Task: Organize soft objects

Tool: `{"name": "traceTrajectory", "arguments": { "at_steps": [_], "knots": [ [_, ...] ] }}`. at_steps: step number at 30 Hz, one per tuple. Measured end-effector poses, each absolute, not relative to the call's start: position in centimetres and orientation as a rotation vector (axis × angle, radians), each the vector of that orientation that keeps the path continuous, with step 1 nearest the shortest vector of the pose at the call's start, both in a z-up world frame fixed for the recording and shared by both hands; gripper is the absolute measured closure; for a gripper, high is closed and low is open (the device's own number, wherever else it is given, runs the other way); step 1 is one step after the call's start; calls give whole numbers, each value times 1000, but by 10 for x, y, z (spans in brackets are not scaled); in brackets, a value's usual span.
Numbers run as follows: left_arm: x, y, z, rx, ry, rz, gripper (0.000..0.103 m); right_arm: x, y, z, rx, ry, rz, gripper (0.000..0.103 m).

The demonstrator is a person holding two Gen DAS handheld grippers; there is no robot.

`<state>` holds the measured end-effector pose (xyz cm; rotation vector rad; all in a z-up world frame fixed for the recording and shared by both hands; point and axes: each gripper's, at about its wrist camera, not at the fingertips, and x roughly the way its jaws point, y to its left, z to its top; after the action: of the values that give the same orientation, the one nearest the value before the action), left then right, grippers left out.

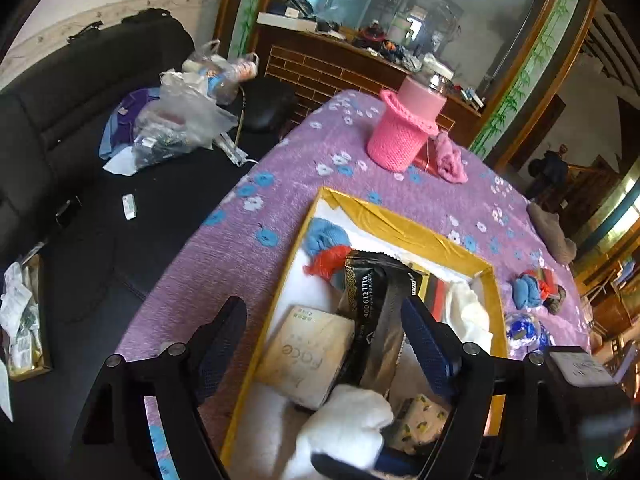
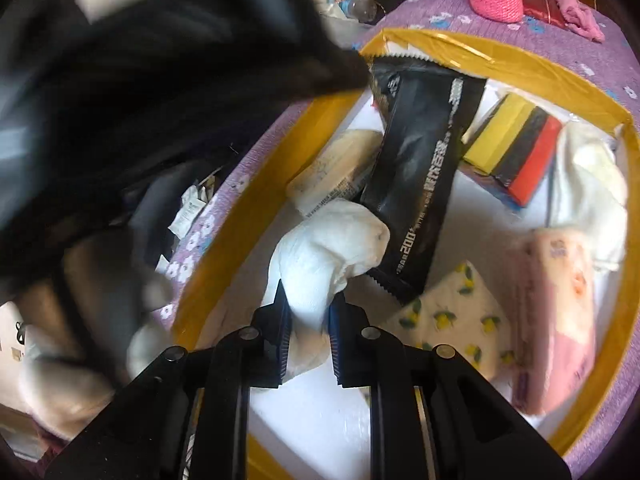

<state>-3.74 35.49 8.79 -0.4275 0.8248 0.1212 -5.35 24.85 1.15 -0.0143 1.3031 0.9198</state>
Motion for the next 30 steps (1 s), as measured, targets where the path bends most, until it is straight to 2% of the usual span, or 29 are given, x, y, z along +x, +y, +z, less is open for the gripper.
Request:
{"name": "traceTrajectory", "arguments": {
  "at_steps": [1, 3, 6, 10, 13, 15, 24, 30],
  "knots": [
    [-42, 356, 89, -436, 818, 122, 23, -52, 248, 9, 6, 1309, 914, 80],
    [-54, 357, 94, -455, 796, 105, 23, -49, 246, 4, 33, 1333, 893, 76],
    [-77, 358, 105, -465, 754, 110, 23, -51, 238, 9, 38, 1310, 892, 58],
    [-117, 354, 120, -488, 701, 139, 22, -56, 210, 39, 67, 1201, 928, 55],
    [-149, 345, 132, -486, 627, 158, 18, -65, 172, 67, 82, 1056, 929, 48],
    [-164, 338, 137, -471, 586, 187, 10, -61, 160, 78, 97, 1014, 920, 48],
    [-174, 278, 141, -443, 547, 166, 10, -52, 89, 93, 214, 933, 804, 48],
    [-173, 240, 140, -418, 597, 113, 10, -47, 35, 92, 225, 903, 707, 48]
  ]
}}
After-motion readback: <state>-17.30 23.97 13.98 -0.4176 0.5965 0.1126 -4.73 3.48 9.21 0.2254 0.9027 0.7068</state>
